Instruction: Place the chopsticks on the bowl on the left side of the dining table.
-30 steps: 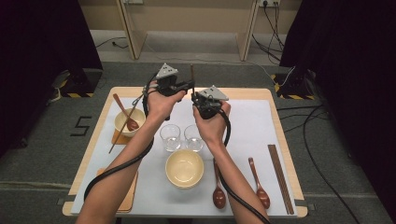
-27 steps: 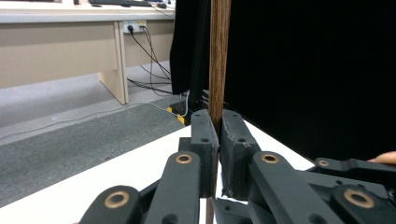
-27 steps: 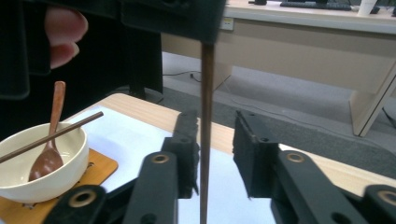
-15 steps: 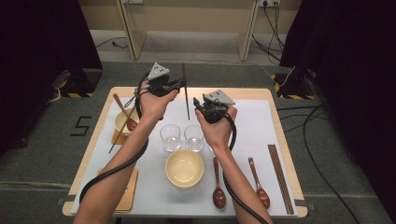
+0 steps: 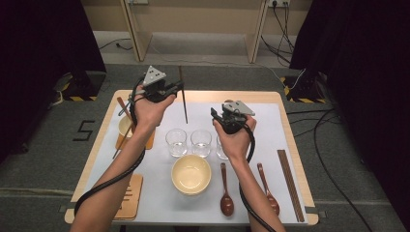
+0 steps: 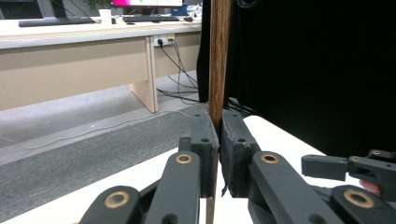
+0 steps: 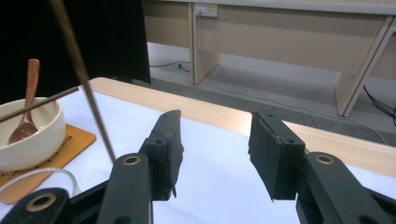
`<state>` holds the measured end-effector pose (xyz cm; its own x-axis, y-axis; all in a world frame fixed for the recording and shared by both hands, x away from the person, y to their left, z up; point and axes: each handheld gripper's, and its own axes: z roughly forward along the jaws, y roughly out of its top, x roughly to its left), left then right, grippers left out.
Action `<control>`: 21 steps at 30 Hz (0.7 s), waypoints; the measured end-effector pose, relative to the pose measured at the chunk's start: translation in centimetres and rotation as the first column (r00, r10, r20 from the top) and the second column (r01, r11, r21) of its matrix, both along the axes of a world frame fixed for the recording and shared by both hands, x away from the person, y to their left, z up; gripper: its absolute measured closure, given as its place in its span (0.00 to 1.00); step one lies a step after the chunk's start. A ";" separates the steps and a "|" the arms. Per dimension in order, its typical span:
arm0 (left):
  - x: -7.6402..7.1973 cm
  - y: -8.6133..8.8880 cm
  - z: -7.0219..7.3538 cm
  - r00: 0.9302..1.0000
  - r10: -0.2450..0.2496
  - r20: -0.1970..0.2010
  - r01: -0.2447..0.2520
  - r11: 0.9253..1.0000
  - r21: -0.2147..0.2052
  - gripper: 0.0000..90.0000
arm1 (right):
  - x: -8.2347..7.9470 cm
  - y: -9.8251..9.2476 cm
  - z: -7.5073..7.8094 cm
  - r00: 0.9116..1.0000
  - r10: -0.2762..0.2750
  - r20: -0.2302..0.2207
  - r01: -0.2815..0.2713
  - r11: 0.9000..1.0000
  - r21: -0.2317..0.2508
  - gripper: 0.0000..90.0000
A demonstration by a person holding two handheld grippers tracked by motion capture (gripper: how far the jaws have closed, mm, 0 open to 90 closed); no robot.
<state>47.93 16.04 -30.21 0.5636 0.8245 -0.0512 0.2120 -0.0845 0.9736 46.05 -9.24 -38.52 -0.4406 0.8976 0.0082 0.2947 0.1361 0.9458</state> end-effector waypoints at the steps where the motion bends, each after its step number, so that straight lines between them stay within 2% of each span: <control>1: -0.1 0.2 0.0 1.000 0.002 0.000 -0.002 1.000 0.000 0.93 | -0.1 -0.2 -0.2 1.000 -0.005 -0.004 0.005 1.000 0.001 0.60; 6: -0.8 0.9 -0.1 1.000 0.020 0.010 -0.020 1.000 0.005 0.93 | -0.4 -1.3 -0.9 1.000 -0.021 -0.017 0.021 1.000 0.000 0.60; 21: -2.4 2.8 -0.4 0.998 0.057 0.007 -0.057 0.998 0.011 0.93 | -1.7 -4.5 -2.3 0.997 -0.076 -0.024 0.076 0.997 0.014 0.59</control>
